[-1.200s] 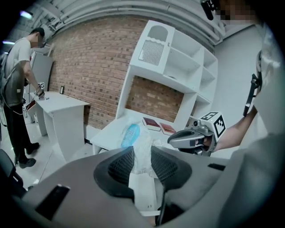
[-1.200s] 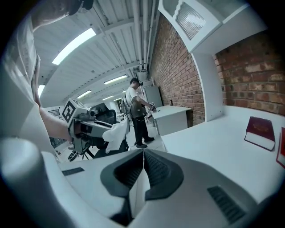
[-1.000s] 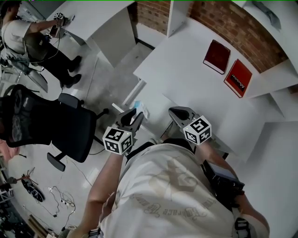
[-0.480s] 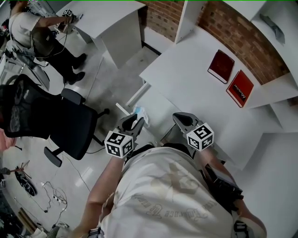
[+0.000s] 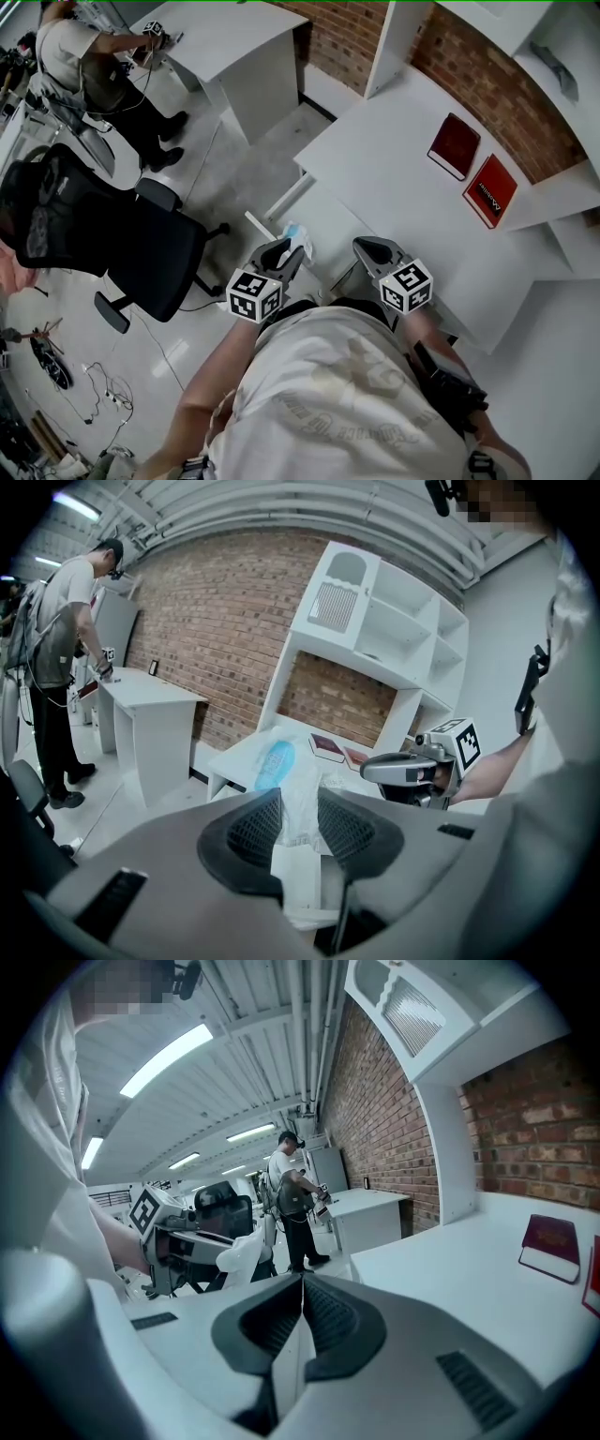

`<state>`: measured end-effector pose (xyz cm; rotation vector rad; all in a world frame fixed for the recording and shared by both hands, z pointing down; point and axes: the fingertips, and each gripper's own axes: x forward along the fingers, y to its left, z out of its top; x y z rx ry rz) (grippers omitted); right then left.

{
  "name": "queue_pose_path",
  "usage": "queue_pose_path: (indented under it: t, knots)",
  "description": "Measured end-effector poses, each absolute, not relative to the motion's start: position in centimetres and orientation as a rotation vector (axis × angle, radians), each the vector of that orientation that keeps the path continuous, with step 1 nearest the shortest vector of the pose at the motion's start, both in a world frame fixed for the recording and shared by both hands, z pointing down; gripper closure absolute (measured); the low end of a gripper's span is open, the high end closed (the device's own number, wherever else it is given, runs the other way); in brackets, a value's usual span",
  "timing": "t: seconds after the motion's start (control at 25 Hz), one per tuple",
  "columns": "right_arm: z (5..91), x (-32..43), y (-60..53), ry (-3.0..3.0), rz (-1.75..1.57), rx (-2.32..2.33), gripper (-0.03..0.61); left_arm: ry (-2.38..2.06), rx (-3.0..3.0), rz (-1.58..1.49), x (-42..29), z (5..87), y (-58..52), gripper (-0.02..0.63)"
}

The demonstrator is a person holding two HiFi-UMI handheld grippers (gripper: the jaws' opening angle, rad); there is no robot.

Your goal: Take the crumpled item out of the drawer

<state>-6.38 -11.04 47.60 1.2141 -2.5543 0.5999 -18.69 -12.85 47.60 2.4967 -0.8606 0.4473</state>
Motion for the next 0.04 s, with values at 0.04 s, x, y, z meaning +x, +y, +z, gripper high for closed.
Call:
queue_pose_path:
  t: [0.04]
  knots:
    - [47.57,-6.39,-10.80,-2.553,0.603,1.220,0.554,-0.858,2.496,0.448,-18.69,47.61,-12.67,0.483]
